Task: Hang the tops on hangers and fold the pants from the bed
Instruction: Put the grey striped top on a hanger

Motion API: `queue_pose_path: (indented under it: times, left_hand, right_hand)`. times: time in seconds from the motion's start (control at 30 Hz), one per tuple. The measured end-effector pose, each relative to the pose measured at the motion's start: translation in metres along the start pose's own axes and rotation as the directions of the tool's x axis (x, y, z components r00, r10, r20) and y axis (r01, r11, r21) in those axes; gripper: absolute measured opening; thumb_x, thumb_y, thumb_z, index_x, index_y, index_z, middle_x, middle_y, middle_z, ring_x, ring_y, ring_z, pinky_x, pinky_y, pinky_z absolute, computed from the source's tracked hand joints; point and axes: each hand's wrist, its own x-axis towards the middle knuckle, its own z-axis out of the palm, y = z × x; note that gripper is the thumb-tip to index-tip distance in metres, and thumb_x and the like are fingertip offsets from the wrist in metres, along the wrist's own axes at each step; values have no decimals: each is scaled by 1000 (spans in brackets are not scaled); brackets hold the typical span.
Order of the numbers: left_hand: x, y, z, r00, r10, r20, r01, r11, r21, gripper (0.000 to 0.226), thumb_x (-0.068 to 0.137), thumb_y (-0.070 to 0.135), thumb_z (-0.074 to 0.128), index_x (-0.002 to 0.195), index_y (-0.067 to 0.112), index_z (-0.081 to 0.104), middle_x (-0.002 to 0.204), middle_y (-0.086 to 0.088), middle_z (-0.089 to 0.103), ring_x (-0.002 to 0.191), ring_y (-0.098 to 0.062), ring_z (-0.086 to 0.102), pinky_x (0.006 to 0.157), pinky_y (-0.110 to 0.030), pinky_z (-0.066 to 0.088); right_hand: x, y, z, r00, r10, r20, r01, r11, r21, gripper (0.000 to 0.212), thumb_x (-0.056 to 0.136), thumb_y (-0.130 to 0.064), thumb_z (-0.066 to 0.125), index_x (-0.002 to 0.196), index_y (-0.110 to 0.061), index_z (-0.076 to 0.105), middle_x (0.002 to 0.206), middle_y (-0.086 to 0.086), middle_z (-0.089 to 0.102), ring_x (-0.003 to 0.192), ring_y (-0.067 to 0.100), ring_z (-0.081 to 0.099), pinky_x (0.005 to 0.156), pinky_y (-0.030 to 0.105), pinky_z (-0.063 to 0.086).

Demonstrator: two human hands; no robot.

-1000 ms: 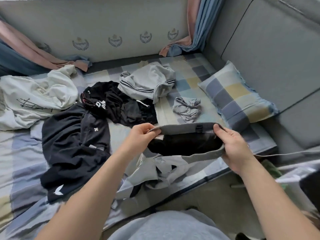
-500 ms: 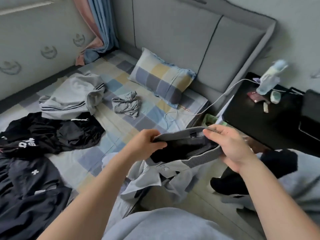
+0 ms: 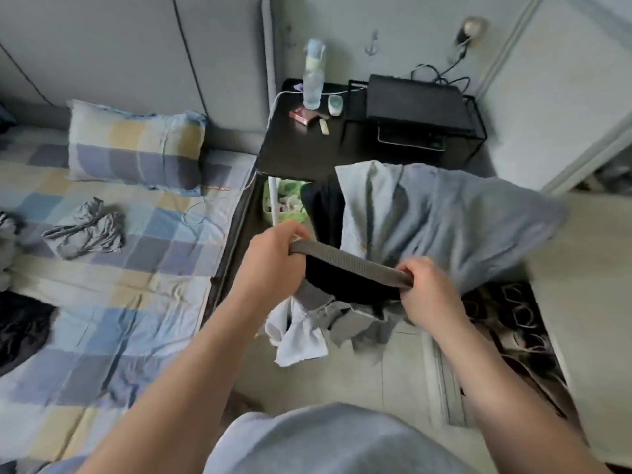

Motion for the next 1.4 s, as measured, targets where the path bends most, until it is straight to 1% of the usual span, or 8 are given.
queue_pose_path:
  times: [0.1, 0.27, 0.53, 0.8, 0.97, 1.13, 1.3, 1.4]
  left_hand:
    - [-3, 43, 38, 994, 85, 65, -86, 996, 20, 43, 74, -3, 43, 90, 32, 61, 66, 4, 62, 55, -11, 56, 46, -30, 43]
    - [4, 96, 93, 967, 171, 189, -197, 972, 128, 46, 77, -2, 44, 108, 24, 66, 86, 0, 67, 81, -24, 62, 65, -39, 55]
    - [51, 173, 170, 862, 378, 339, -444, 885, 142, 26, 90, 2, 43, 106, 14, 59, 89, -8, 63, 84, -31, 56, 65, -38, 44]
    - [113, 331, 220, 687, 556, 468, -404, 828, -389, 27, 90, -2, 34, 89, 10, 58, 76, -12, 64, 70, -35, 68, 62, -43, 61]
    - [152, 438, 225, 526, 756, 389, -555, 652, -516, 25, 95, 3, 40, 75, 15, 51, 65, 1, 49, 55, -9, 47, 47, -21, 34]
    - [178, 544, 204, 366, 888, 279, -609, 455, -650, 24, 101, 8, 43, 82, 2, 55, 70, -2, 50, 62, -13, 45, 48, -15, 34]
    - [190, 641, 173, 282, 923, 261, -545, 378, -749, 29, 104, 13, 41, 80, 6, 57, 71, -5, 51, 67, -19, 48, 64, -30, 42]
    - [187, 695, 150, 270, 928, 257, -477, 361, -801, 28, 104, 13, 40, 81, 8, 56, 70, -7, 50, 64, -20, 50, 53, -28, 49]
  right_hand:
    - [-27, 60, -13, 978, 108, -179, -126, 988, -90, 15, 83, -6, 68, 93, -17, 63, 97, 4, 54, 92, 33, 55, 70, 40, 47]
    - [-66, 133, -48, 907, 318, -277, -285, 946, 153, 19, 89, -3, 61, 79, -18, 54, 77, -1, 55, 66, 24, 51, 53, 35, 39]
    - [-104, 189, -144, 871, 374, -319, -199, 862, 467, 26, 94, -7, 63, 91, -32, 69, 82, -19, 68, 78, -7, 61, 65, 7, 41]
    - [-89, 187, -262, 624, 453, -637, -165, 873, 458, 40, 102, -16, 55, 65, -30, 50, 56, -19, 51, 56, -3, 47, 54, 13, 32]
    - [-66, 182, -341, 382, 456, -804, -218, 890, 401, 39, 103, -19, 53, 65, -17, 43, 57, -12, 38, 58, 4, 36, 55, 26, 28]
    - [-48, 173, -429, 200, 373, -906, -316, 900, 301, 36, 103, -23, 51, 75, -1, 46, 65, 0, 40, 67, 15, 39, 62, 36, 31]
    - [-45, 153, -519, 153, 296, -943, -464, 864, 196, 39, 104, -23, 48, 66, -14, 41, 54, -9, 39, 55, 9, 36, 50, 25, 27]
    - [-48, 138, -572, 140, 253, -957, -560, 817, 134, 38, 105, -24, 47, 69, -9, 43, 61, 0, 44, 60, 16, 40, 54, 31, 30]
